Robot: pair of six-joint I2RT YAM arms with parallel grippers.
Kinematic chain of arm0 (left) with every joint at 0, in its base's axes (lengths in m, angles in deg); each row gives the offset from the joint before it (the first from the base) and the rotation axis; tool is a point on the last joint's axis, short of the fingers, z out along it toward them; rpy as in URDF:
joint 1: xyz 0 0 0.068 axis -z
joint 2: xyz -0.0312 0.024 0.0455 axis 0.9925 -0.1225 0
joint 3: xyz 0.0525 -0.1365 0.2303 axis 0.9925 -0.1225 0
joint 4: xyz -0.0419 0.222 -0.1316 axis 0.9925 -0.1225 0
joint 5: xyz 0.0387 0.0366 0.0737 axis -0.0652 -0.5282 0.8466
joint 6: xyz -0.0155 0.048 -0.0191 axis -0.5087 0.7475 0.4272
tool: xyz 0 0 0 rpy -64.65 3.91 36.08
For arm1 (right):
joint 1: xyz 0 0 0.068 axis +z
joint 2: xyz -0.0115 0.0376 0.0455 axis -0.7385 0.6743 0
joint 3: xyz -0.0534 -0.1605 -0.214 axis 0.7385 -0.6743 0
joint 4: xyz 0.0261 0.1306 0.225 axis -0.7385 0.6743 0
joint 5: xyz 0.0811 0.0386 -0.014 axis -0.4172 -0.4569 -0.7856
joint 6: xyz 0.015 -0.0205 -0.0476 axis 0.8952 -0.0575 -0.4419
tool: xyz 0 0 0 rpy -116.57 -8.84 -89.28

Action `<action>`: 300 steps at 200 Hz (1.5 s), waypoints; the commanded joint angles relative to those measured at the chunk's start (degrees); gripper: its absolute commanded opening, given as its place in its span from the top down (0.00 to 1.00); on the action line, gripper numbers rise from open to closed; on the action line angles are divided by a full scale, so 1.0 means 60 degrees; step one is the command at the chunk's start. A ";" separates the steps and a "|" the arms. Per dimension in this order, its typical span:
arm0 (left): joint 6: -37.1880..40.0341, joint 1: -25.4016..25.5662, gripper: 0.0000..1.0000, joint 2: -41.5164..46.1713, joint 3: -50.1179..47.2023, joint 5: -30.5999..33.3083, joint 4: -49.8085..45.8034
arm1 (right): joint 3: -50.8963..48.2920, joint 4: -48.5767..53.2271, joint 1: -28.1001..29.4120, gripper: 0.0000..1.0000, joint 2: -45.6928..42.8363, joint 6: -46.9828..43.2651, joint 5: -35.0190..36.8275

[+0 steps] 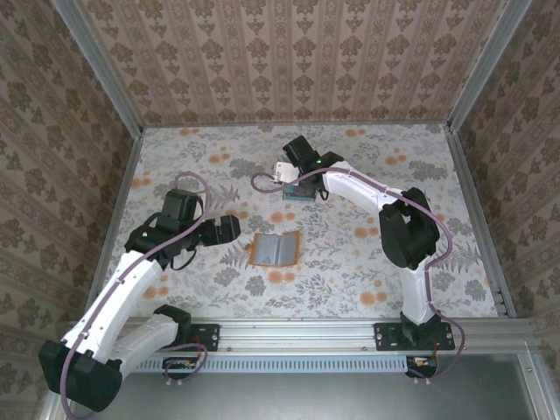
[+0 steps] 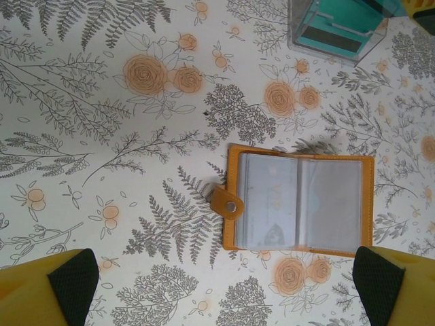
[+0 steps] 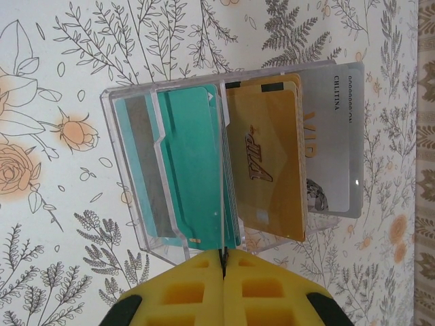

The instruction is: Take the credit cards out of the card holder

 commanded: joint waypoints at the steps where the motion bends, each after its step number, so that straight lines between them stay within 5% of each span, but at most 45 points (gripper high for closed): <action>1: 0.0024 -0.0109 0.00 0.0005 -0.0034 0.0075 -0.0211 | -0.0147 0.0032 0.0046 1.00 0.0167 -0.0190 -0.0275; 115: 0.0076 -0.0218 0.00 -0.0001 -0.0048 0.0022 -0.0277 | -0.0242 0.0081 0.0070 1.00 0.0410 -0.0126 -0.0421; 156: 0.0091 -0.0249 0.00 0.0005 -0.0049 0.0015 -0.0256 | -0.0187 -0.0195 0.0011 0.75 0.0500 0.0019 -0.0218; 218: 0.0200 -0.0289 0.00 -0.0008 -0.0012 -0.0021 -0.0280 | 0.0051 -0.1264 -0.0112 0.71 0.0629 0.0472 0.1097; 263: 0.0124 -0.0307 0.00 -0.0105 -0.0119 -0.0115 -0.0087 | 0.0190 -0.0803 -0.0077 0.71 -0.0023 0.2006 0.0504; 300: -0.0055 -0.0317 0.00 -0.0340 -0.0273 -0.0418 0.0350 | -0.0137 0.0093 0.0097 0.71 -0.1109 0.4766 -0.0546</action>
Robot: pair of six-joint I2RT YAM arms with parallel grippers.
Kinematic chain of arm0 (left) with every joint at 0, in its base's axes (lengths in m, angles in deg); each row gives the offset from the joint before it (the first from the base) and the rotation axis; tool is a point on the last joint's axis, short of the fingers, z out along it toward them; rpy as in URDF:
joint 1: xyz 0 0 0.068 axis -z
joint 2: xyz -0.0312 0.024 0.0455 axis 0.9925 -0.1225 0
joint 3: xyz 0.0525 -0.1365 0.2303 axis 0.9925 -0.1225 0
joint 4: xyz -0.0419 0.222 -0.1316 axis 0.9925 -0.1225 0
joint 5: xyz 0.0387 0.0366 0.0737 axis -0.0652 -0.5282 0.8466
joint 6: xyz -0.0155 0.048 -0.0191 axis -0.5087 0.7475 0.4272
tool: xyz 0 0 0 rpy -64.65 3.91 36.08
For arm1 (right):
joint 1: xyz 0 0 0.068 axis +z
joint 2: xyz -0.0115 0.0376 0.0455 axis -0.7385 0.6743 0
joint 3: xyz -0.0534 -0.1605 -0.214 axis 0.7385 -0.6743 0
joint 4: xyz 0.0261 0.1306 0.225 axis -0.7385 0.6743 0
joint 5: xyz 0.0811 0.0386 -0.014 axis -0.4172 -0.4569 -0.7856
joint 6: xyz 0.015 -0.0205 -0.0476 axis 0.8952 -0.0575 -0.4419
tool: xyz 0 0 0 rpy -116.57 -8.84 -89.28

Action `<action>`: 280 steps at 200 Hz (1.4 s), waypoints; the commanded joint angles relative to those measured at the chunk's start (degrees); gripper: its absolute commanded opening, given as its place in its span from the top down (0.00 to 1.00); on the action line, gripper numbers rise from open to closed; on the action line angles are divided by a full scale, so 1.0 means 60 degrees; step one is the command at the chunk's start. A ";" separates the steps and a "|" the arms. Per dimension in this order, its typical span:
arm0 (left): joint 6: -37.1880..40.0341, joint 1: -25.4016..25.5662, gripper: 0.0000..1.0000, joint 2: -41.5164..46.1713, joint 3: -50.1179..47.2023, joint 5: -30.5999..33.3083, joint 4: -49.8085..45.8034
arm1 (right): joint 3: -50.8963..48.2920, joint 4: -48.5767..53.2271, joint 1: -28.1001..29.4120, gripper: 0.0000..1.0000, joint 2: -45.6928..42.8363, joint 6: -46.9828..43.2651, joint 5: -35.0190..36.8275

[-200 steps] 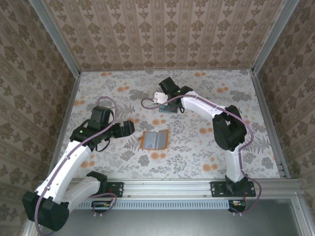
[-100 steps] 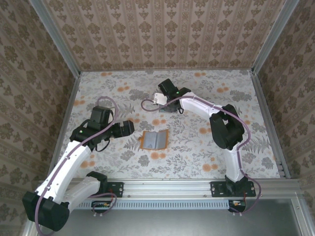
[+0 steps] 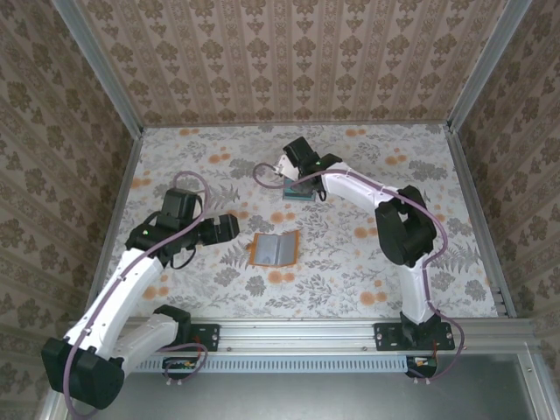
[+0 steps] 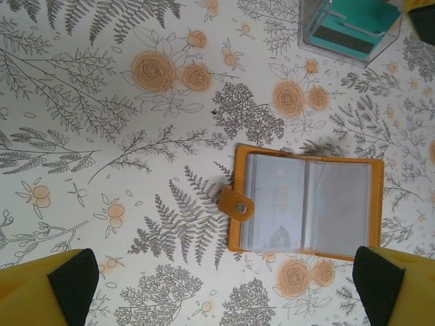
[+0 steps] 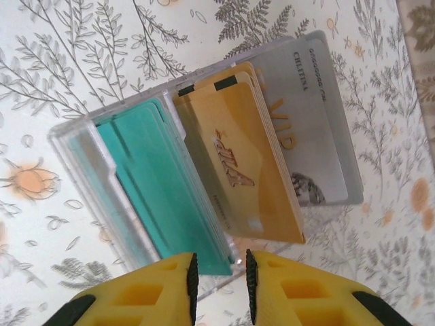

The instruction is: Take the credit cards out of the card holder

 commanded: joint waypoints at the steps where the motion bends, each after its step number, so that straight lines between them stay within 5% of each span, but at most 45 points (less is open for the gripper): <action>1: -0.0067 -0.0099 0.00 -0.0142 -0.0215 -0.0348 0.0322 | -0.0051 0.0669 0.0164 0.71 -0.1274 0.2396 -0.0816; 76: -0.0631 -0.0010 0.13 -0.1123 -0.0467 -0.1414 0.1421 | -0.2523 0.1084 0.0808 0.73 -0.3780 0.8513 -0.2758; 137: -0.1043 0.0333 0.22 -0.2428 -0.0660 -0.2319 0.2289 | -0.4609 0.0268 0.1844 0.90 -0.3988 1.1074 -0.3822; 215: -0.0921 0.1150 0.46 -0.3844 -0.0724 -0.2891 0.3100 | -0.5504 -0.0770 0.1973 0.91 -0.2946 1.1653 -0.3884; 280: -0.0654 0.1533 0.53 -0.4861 -0.0520 -0.2824 0.3179 | -0.5662 -0.1169 0.1968 0.92 -0.2327 1.1762 -0.3676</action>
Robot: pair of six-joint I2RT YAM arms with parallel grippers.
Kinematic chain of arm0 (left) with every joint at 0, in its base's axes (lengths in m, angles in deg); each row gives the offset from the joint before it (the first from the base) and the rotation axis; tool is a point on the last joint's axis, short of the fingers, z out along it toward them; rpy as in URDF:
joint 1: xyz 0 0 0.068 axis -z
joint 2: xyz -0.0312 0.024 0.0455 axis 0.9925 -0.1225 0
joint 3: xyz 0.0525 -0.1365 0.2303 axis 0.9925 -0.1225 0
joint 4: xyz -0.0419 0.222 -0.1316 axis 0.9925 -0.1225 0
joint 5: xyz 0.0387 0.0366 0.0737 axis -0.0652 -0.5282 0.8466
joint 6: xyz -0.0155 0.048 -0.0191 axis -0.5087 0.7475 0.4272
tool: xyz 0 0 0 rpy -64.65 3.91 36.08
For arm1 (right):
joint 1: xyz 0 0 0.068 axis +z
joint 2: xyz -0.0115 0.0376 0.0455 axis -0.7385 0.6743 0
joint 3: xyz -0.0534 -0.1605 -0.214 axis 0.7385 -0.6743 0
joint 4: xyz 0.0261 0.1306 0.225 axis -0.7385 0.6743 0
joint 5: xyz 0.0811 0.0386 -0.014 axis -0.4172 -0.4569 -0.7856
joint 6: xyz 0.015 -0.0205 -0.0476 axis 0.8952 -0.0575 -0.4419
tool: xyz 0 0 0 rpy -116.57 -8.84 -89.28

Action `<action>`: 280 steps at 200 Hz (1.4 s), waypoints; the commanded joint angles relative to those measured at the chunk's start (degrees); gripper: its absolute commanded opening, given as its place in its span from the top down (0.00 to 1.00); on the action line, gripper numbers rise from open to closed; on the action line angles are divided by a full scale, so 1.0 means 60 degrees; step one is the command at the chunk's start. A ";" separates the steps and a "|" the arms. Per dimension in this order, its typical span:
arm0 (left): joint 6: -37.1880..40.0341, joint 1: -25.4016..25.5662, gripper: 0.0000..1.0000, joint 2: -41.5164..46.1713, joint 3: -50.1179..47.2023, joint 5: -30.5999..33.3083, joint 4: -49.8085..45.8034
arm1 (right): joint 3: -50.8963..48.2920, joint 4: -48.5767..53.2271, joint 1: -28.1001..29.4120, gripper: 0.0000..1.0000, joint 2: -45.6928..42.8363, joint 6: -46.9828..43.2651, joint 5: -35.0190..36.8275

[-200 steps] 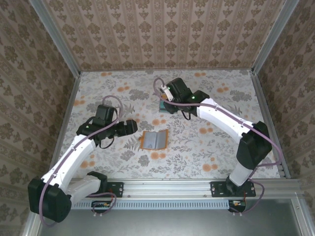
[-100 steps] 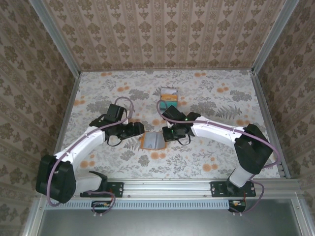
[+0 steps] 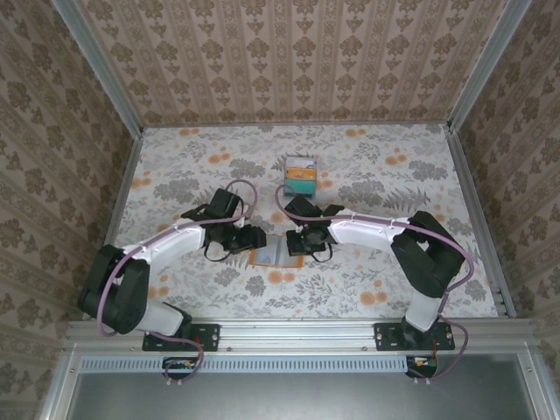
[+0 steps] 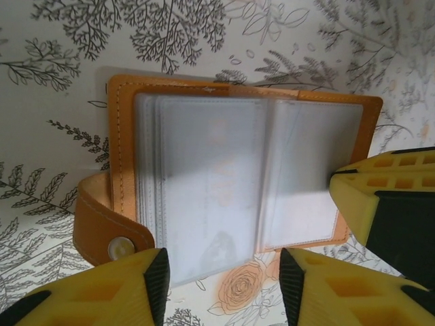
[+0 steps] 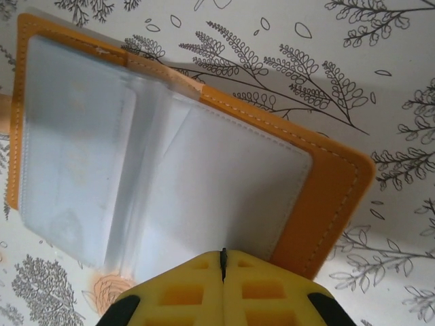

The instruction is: Take the credit cards out of the card holder

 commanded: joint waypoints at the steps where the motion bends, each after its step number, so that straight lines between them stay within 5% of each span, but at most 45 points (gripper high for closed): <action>1: 0.0310 0.0149 0.53 -0.0264 0.0114 -0.0129 0.0048 | -0.0217 -0.0240 0.0008 0.92 0.0244 0.0193 0.0106; 157: 0.0506 0.0519 0.53 -0.1395 0.0366 -0.0269 0.0286 | -0.0499 -0.0412 0.0011 0.93 0.0376 0.0368 0.0091; 199: 0.0455 0.0534 0.40 -0.1264 0.0260 -0.0782 0.0709 | -0.0499 -0.0425 0.0007 0.93 0.0438 0.0416 0.0047; 261: 0.0373 0.0542 0.35 -0.1169 0.0209 -0.1426 0.1151 | -0.0511 -0.0388 0.0014 0.93 0.0485 0.0456 0.0046; 280: 0.0400 0.0549 0.23 -0.1137 0.0220 -0.1442 0.1111 | -0.0536 -0.0389 0.0010 0.93 0.0458 0.0485 0.0049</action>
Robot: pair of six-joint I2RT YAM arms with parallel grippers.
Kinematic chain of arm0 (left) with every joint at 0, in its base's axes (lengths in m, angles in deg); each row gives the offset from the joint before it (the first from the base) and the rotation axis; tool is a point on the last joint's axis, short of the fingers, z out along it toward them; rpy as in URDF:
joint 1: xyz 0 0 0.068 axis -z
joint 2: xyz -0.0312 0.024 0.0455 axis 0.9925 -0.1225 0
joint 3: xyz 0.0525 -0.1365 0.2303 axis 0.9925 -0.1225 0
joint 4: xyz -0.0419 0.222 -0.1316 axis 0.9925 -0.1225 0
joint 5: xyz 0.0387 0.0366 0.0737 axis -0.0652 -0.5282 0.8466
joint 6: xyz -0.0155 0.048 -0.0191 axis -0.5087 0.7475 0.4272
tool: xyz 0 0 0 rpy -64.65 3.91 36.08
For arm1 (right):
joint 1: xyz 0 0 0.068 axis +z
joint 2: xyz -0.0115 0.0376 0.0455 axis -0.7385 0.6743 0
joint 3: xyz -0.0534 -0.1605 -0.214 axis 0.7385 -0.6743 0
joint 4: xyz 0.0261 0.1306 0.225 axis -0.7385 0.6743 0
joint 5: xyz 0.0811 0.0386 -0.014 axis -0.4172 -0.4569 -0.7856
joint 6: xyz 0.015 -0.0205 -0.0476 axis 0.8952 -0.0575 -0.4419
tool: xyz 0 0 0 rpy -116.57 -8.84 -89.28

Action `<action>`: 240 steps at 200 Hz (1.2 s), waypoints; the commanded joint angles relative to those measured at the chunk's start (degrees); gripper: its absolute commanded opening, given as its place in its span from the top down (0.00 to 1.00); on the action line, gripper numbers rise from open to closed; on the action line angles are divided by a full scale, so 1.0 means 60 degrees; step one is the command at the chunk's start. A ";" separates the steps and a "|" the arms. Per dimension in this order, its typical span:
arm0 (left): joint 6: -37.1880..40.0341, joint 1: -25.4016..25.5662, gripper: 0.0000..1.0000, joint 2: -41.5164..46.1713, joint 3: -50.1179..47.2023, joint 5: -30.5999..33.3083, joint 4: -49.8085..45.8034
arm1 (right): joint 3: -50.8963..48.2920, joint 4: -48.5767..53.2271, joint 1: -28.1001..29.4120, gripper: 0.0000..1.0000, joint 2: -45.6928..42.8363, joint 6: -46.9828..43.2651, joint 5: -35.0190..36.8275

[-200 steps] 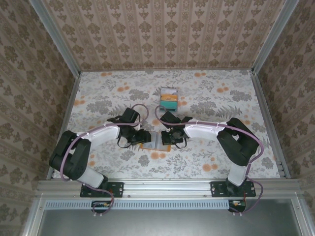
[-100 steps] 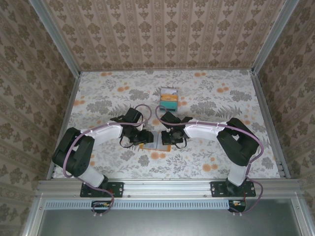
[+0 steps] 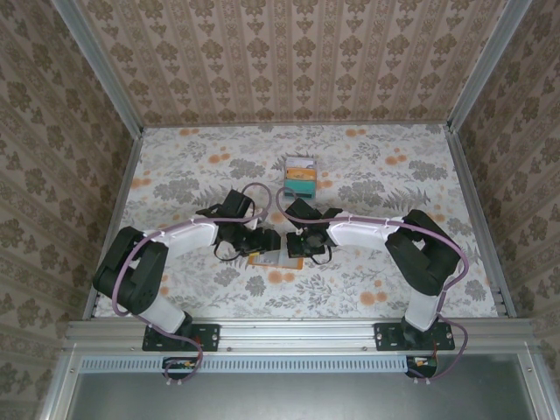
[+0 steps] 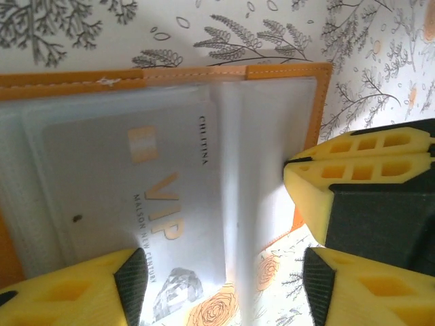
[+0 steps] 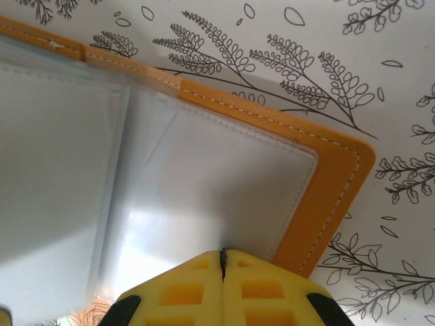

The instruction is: Take the credit cards out of the card holder

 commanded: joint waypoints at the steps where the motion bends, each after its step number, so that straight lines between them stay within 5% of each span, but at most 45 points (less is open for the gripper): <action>1: 0.0048 0.0079 0.23 0.0117 0.0020 -0.0354 0.0101 | -0.0219 0.0171 0.0011 0.93 0.0236 0.0201 0.0052; 15: 0.0059 0.0079 0.19 0.0164 0.0016 -0.0401 0.0118 | -0.0230 0.0160 0.0012 0.92 0.0190 0.0216 0.0092; 85: 0.0047 0.0433 0.32 0.0294 0.0335 -0.1341 0.0675 | -0.0601 -0.0064 -0.0168 0.88 -0.0790 0.0613 0.0744; 162: 0.0302 0.1060 0.35 -0.0592 0.1040 -0.1522 0.0392 | -0.1615 -0.0397 -0.0662 0.85 -0.2265 0.1084 0.1254; 208: 0.0524 0.0182 0.39 0.0460 0.0599 -0.0965 -0.0248 | -0.1266 -0.0662 -0.0618 0.81 -0.2130 0.1174 0.0785; 240: 0.0563 -0.0702 0.59 0.0986 0.0002 -0.0118 -0.0662 | -0.0548 -0.0810 -0.0426 0.79 -0.1734 0.1087 0.0264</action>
